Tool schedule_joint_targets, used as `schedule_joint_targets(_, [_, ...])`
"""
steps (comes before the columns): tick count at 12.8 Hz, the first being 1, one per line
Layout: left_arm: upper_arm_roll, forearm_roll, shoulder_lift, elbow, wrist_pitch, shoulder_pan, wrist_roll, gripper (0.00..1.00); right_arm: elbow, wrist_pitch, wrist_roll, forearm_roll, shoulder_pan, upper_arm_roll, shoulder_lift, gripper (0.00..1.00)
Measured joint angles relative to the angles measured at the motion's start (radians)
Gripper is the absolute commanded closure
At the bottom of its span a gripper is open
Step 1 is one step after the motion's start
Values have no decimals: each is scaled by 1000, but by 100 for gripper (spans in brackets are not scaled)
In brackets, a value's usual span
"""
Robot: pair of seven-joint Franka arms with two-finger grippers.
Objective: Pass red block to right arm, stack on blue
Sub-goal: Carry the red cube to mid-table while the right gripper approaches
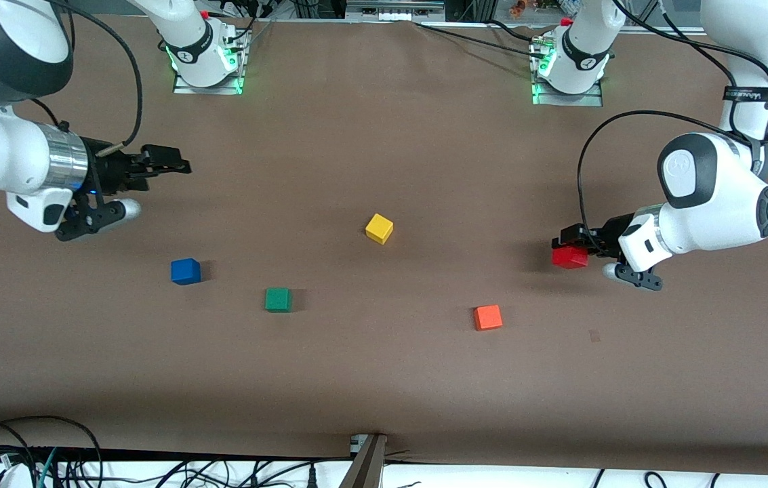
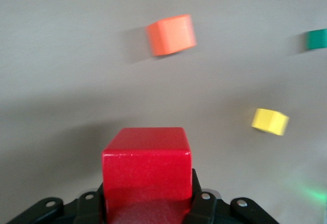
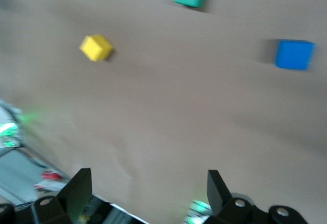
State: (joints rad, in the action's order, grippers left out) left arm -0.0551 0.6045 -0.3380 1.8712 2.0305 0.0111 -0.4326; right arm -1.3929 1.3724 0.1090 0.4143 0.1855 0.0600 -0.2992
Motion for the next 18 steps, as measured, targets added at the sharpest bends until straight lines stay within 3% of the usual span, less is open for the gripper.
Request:
schedule_joint_targets(7, [-129, 601, -38, 2, 2, 9, -571, 86, -6, 76, -5, 470, 10, 4, -169, 0])
schedule_joint_targets(11, [-210, 926, -73, 2, 2, 20, -812, 89, -12, 149, -47, 621, 52, 3, -226, 0])
schedule_joint_targets(14, [-223, 1021, -99, -11, 3, 65, -979, 91, -47, 213, -88, 699, 94, 2, -238, 0])
schedule_joint_targets(18, [-224, 1078, -183, -105, 4, 98, -1212, 97, -62, 270, -239, 768, 127, 1, -239, 0])
